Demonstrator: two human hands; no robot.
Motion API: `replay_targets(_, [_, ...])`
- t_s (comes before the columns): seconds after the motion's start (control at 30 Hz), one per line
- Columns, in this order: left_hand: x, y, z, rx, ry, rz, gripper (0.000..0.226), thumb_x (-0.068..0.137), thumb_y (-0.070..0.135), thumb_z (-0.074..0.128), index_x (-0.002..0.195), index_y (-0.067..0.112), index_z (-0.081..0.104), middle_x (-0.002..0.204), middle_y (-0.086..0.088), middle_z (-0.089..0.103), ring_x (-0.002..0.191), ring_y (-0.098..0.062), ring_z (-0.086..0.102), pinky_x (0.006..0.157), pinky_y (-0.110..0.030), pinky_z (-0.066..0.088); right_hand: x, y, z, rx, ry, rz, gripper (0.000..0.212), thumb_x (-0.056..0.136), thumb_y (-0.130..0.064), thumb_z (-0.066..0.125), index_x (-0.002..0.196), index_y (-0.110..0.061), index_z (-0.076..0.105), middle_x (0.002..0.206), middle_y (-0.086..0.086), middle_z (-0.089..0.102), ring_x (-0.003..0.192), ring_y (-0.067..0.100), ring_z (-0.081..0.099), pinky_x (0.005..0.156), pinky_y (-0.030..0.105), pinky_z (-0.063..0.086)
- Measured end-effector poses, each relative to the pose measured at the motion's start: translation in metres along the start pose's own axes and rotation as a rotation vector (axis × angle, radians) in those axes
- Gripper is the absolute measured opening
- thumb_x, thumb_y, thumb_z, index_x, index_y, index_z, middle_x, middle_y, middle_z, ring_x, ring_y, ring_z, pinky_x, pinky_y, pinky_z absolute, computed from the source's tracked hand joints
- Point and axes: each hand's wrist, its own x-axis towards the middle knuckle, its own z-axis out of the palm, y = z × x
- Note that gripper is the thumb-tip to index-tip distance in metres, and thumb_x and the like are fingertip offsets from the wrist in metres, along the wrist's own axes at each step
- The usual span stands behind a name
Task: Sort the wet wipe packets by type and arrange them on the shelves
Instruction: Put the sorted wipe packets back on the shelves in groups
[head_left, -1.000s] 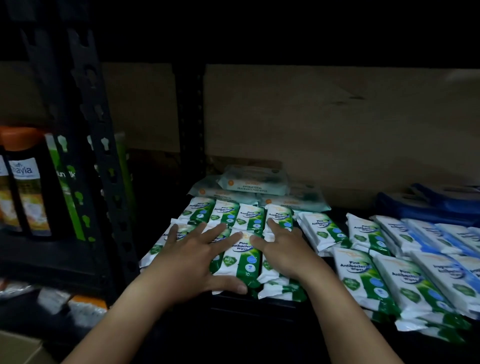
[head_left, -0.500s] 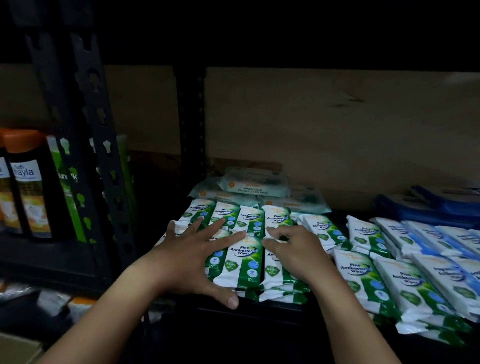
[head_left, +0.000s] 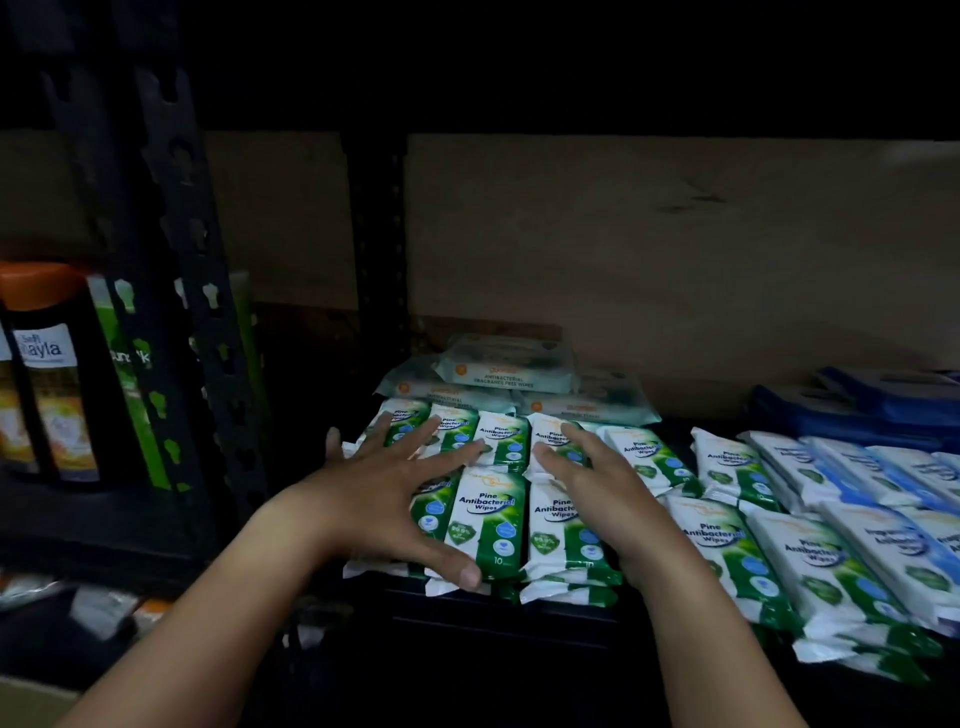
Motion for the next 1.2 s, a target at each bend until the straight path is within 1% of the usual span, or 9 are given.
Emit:
replay_targets(0.3, [0.004,-0.003,0.002,-0.088,-0.040,0.015,0.104,0.045,0.097,0.063,0.128,0.086,0.001,0.162,0.027,-0.016,0.151,-0.019,-0.023,0.116,-0.068,-0.011,0.008,0.005,0.019,-0.203,-0.012,-0.071,0.074,0.092,-0.040,0.071,0.156,-0.025,0.036,0.164,-0.001,0.028,0.144,0.023,0.038,0.111,0.034,0.034])
replay_targets(0.43, [0.004,-0.004,-0.002,-0.101,-0.070,0.014,0.103,0.048,0.095,0.066,0.128,0.087,0.002,0.161,0.029,-0.017,0.151,-0.016,-0.023,0.116,-0.067,-0.012,0.011,0.005,0.018,-0.275,-0.018,-0.065,0.073,0.092,-0.047,0.069,0.155,-0.027,0.037,0.163,0.000,0.028,0.142,0.024,0.040,0.102,0.028,0.035])
replay_targets(0.57, [0.007,-0.002,-0.010,-0.151,-0.121,0.018,0.107,0.040,0.099,0.063,0.126,0.088,0.002,0.162,0.027,-0.018,0.151,-0.018,-0.023,0.114,-0.066,-0.018,0.006,0.000,0.011,-0.373,0.000,-0.096,0.075,0.091,-0.060,0.062,0.154,-0.026,0.039,0.163,0.002,0.029,0.148,0.027,0.029,0.117,0.042,0.033])
replay_targets(0.67, [0.013,0.014,-0.015,-0.198,-0.062,0.071,0.105,0.044,0.100,0.061,0.129,0.086,0.002,0.162,0.029,-0.013,0.152,-0.017,-0.020,0.118,-0.062,-0.015,-0.007,-0.013,-0.007,-0.392,0.033,-0.166,0.065,0.095,-0.052,0.062,0.151,-0.024,0.045,0.156,0.000,0.042,0.141,0.023,0.042,0.114,0.035,0.036])
replay_targets(0.8, [0.034,0.057,-0.024,-0.272,0.103,0.256,0.079,0.078,0.079,0.060,0.143,0.072,0.016,0.164,0.025,0.012,0.151,-0.006,0.012,0.122,-0.037,0.019,-0.019,-0.022,-0.057,-0.477,0.198,-0.187,0.031,0.096,-0.037,0.063,0.122,-0.022,0.069,0.123,0.002,0.069,0.119,0.021,0.060,0.086,0.022,0.039])
replay_targets(0.9, [0.063,0.093,-0.026,-0.187,0.206,0.395,0.063,0.095,0.061,0.056,0.151,0.054,0.028,0.160,0.019,0.030,0.146,-0.008,0.030,0.110,-0.026,0.031,-0.019,-0.018,-0.102,-0.548,0.305,-0.156,0.014,0.097,-0.023,0.061,0.103,-0.017,0.072,0.111,0.008,0.072,0.112,0.025,0.062,0.085,0.026,0.042])
replay_targets(1.0, [0.091,0.130,-0.029,-0.079,0.189,0.425,0.057,0.101,0.044,0.056,0.153,0.044,0.033,0.158,0.005,0.039,0.144,-0.017,0.035,0.112,-0.033,0.033,-0.010,-0.004,-0.135,-0.623,0.327,-0.094,0.025,0.097,-0.016,0.059,0.119,-0.011,0.069,0.128,0.012,0.065,0.121,0.028,0.058,0.087,0.025,0.040])
replay_targets(1.1, [0.110,0.161,-0.032,-0.016,0.102,0.429,0.056,0.102,0.030,0.052,0.154,0.040,0.035,0.158,-0.002,0.038,0.144,-0.024,0.035,0.112,-0.036,0.034,0.001,0.006,-0.144,-0.714,0.264,-0.042,0.040,0.099,-0.022,0.059,0.138,-0.012,0.058,0.144,0.014,0.054,0.130,0.030,0.052,0.099,0.031,0.043])
replay_targets(1.2, [0.125,0.183,-0.025,0.012,0.032,0.403,0.053,0.099,0.022,0.047,0.150,0.035,0.043,0.157,-0.007,0.040,0.142,-0.028,0.039,0.113,-0.039,0.036,0.008,0.016,-0.144,-0.762,0.238,-0.050,0.041,0.099,-0.027,0.060,0.139,-0.018,0.059,0.144,0.015,0.053,0.129,0.032,0.053,0.100,0.035,0.045])
